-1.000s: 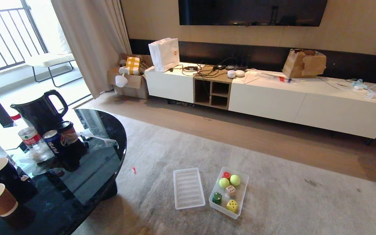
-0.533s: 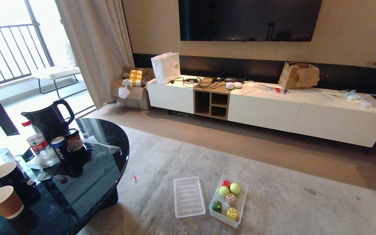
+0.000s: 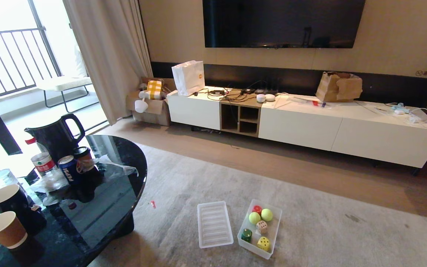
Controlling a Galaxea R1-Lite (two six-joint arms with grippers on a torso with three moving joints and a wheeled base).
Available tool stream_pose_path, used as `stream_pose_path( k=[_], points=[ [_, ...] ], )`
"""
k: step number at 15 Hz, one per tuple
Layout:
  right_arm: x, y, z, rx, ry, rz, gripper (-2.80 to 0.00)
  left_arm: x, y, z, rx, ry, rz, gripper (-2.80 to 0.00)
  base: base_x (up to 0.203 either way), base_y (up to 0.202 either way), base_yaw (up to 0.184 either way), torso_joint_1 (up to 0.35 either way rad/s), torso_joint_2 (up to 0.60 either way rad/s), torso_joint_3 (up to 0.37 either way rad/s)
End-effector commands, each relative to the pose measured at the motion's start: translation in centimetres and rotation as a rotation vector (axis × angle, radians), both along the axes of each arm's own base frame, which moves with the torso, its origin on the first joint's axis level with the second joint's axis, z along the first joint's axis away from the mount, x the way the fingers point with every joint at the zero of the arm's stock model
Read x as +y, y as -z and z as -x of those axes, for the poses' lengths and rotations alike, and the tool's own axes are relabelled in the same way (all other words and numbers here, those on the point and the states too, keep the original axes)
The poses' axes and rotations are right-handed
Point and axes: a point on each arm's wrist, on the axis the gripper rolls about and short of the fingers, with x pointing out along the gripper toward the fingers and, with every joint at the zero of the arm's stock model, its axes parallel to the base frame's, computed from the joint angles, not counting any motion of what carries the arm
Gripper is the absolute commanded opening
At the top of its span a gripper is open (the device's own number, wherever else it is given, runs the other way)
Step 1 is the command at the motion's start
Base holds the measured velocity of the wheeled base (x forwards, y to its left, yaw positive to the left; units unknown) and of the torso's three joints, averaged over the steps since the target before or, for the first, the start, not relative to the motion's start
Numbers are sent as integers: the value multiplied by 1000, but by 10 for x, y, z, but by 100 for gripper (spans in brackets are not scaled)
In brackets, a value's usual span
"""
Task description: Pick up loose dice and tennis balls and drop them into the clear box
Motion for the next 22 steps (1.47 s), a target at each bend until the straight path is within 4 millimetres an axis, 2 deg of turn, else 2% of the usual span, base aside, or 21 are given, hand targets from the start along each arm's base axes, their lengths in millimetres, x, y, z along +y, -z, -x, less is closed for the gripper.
stream_pose_path(
  k=[1, 16, 22],
  points=[
    [0, 0, 0, -1, 0, 1, -280, 0, 0, 0, 0, 0, 1, -280, 0, 0, 0, 0, 0, 0],
    [0, 1, 0, 2, 4, 1, -280, 0, 0, 0, 0, 0, 1, -280, 0, 0, 0, 0, 0, 0],
    [0, 1, 0, 2, 6, 2, -280, 0, 0, 0, 0, 0, 2, -280, 0, -5, 131, 3, 2, 3]
  ],
)
